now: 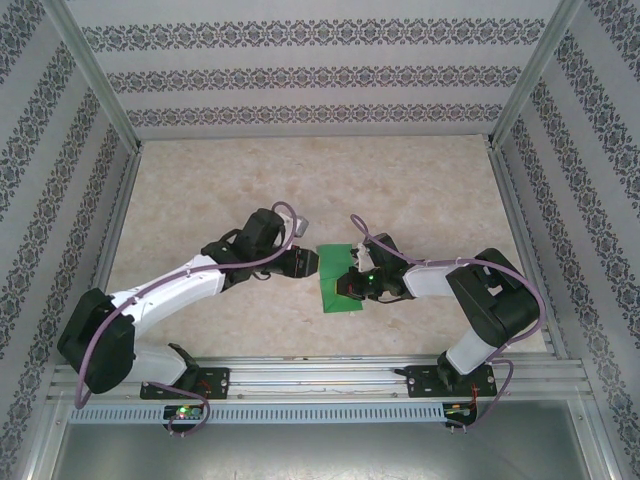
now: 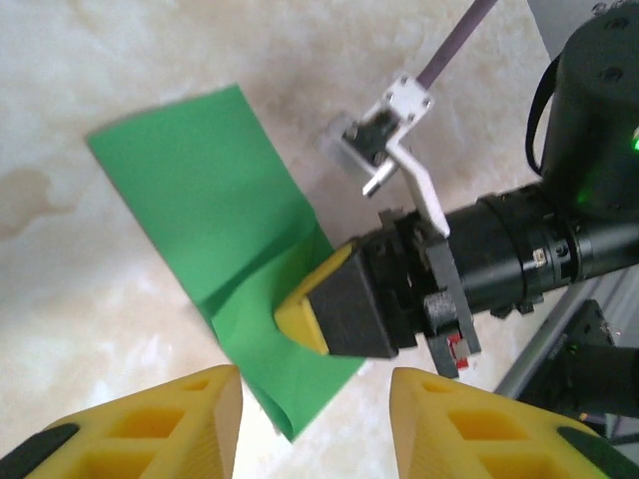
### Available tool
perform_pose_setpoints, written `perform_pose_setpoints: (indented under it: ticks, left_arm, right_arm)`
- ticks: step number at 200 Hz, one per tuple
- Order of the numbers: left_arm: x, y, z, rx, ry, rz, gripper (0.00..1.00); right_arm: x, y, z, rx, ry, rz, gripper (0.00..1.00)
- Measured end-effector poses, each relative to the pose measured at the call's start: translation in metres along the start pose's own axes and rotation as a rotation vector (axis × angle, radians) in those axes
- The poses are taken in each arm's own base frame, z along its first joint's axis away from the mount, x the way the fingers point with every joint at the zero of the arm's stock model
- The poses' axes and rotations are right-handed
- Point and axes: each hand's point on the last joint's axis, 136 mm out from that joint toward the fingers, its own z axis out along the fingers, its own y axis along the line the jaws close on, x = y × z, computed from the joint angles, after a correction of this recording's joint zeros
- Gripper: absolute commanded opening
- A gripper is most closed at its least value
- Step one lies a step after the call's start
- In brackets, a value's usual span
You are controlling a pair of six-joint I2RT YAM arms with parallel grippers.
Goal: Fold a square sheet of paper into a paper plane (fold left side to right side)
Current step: Fold the triangle a second time at the center of the table.
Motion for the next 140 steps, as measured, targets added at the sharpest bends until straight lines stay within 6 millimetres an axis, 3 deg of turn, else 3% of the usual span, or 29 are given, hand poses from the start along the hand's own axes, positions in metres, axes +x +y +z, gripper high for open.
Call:
perform_pose_setpoints:
  ticks: [61,100,140]
  left_arm:
    - [0.044,0.012,0.012,0.049,0.097,-0.187,0.21]
    - [0.044,0.005,0.020,0.112,0.097,-0.250,0.12]
    - [0.056,0.002,0.044,0.136,0.152,-0.296,0.06]
  right_arm:
    - [0.000,0.000,0.000,0.000,0.000,0.000,0.00]
    - [0.000,0.000,0.000,0.000,0.001,0.000,0.00]
    - [0.000,0.000,0.000,0.000,0.001,-0.001,0.00]
